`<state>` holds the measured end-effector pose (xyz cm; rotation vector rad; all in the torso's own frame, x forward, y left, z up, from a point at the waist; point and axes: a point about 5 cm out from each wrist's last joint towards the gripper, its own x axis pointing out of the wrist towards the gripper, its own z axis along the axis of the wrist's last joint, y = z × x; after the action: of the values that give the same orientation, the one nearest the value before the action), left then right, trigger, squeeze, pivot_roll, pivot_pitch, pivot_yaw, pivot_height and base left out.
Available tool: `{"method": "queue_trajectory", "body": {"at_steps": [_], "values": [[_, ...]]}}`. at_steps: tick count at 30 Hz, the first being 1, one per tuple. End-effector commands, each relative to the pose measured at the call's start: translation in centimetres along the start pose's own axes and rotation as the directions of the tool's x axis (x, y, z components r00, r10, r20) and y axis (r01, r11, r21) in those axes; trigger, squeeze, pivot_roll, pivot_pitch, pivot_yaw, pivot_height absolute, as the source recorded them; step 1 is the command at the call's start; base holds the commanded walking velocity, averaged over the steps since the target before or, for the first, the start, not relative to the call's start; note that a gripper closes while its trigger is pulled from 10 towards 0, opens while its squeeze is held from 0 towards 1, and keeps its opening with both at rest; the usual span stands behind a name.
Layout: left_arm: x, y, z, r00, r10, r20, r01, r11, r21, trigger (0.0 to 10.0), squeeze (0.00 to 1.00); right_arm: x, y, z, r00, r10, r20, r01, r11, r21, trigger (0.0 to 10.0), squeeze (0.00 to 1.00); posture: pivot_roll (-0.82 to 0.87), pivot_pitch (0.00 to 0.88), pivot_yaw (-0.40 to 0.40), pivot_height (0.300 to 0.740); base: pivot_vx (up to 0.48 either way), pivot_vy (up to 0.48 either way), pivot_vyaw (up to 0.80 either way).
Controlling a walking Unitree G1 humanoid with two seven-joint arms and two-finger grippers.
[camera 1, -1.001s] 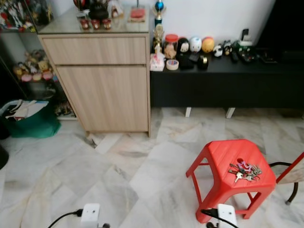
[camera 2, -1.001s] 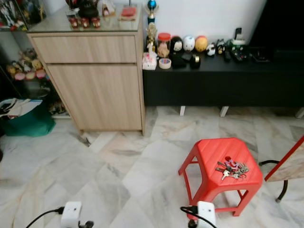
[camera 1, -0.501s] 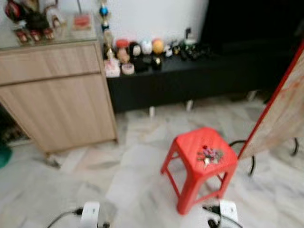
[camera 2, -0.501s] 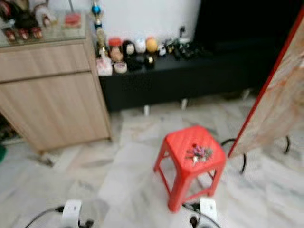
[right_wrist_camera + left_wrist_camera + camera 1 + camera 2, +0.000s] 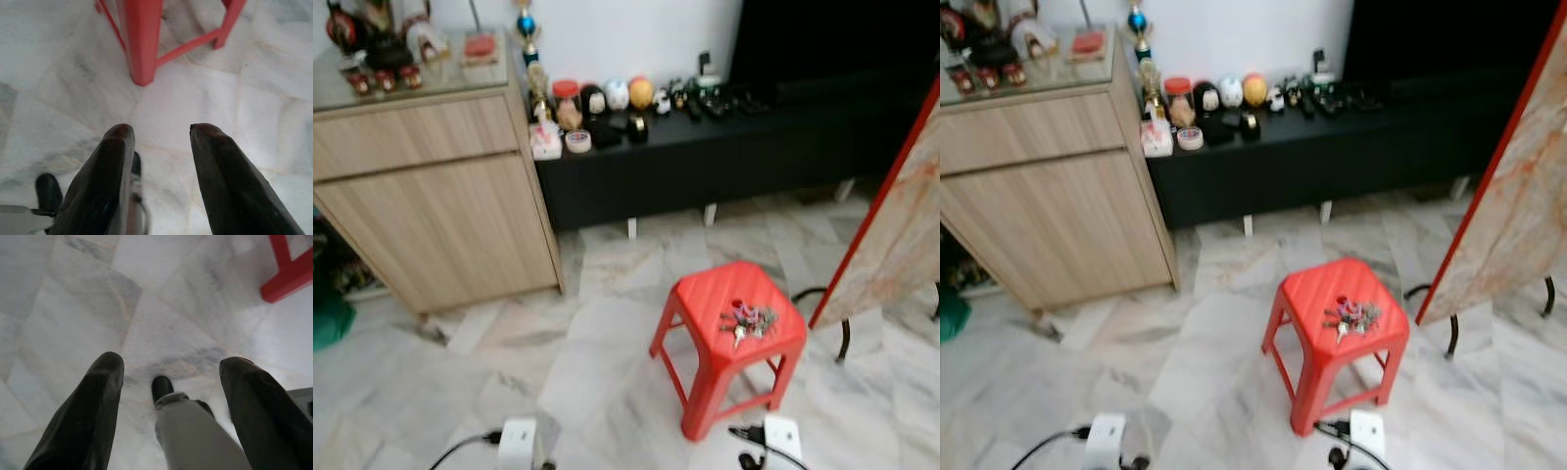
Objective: Hang keys on a hook
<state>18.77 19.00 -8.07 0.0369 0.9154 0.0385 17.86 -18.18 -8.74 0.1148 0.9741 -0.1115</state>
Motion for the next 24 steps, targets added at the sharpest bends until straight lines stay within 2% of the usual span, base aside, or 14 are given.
{"method": "queue_trajectory", "body": {"at_steps": [1,8,11,17,20,23,24], "values": [[-0.2,0.7,-0.8,1.000,0.009,-0.021,-0.009,1.000,0.018,10.0,0.00,0.0,0.1,-0.2,1.000,-0.002,-0.005,0.002,1.000,0.010,10.0,0.00,0.03,0.000,0.004,0.723,0.000,-0.322,0.00],[-0.1,0.2,-0.5,1.000,0.004,-0.017,-0.004,1.000,0.017,10.0,0.00,0.0,0.1,-0.3,1.000,-0.005,-0.006,0.005,1.000,0.009,10.0,0.00,0.03,0.000,0.003,0.723,0.000,-0.321,0.00],[-0.2,0.9,-0.4,1.000,0.009,-0.010,-0.009,1.000,0.009,10.0,0.00,0.0,0.2,-0.3,1.000,-0.004,-0.005,0.004,1.000,0.009,10.0,0.00,0.03,0.000,0.001,0.723,0.000,-0.320,0.00],[-0.2,1.3,-0.3,1.000,0.015,-0.004,-0.015,1.000,0.006,10.0,0.00,0.0,0.2,-0.3,1.000,-0.004,-0.003,0.004,1.000,0.014,10.0,0.00,0.03,0.000,0.003,0.723,0.000,-0.319,0.00],[-0.2,1.5,-0.1,1.000,0.017,-0.001,-0.017,1.000,-0.010,10.0,0.00,0.0,0.3,-0.3,1.000,-0.005,-0.003,0.005,1.000,0.016,10.0,0.00,0.02,0.000,0.008,0.723,0.000,0.000,0.00],[-0.1,1.8,0.3,1.000,0.018,0.020,-0.018,1.000,-0.024,10.0,0.00,0.2,0.1,2.1,0.997,0.005,0.073,-0.006,1.000,0.016,10.0,0.00,0.01,0.000,0.015,0.723,0.000,0.000,0.00],[-0.1,1.8,0.4,1.000,0.020,0.023,-0.019,1.000,-0.023,10.0,0.00,0.2,0.1,2.2,0.997,0.005,0.077,-0.006,1.000,0.015,10.0,0.00,0.01,0.000,0.015,0.723,0.000,0.000,0.00]]}}
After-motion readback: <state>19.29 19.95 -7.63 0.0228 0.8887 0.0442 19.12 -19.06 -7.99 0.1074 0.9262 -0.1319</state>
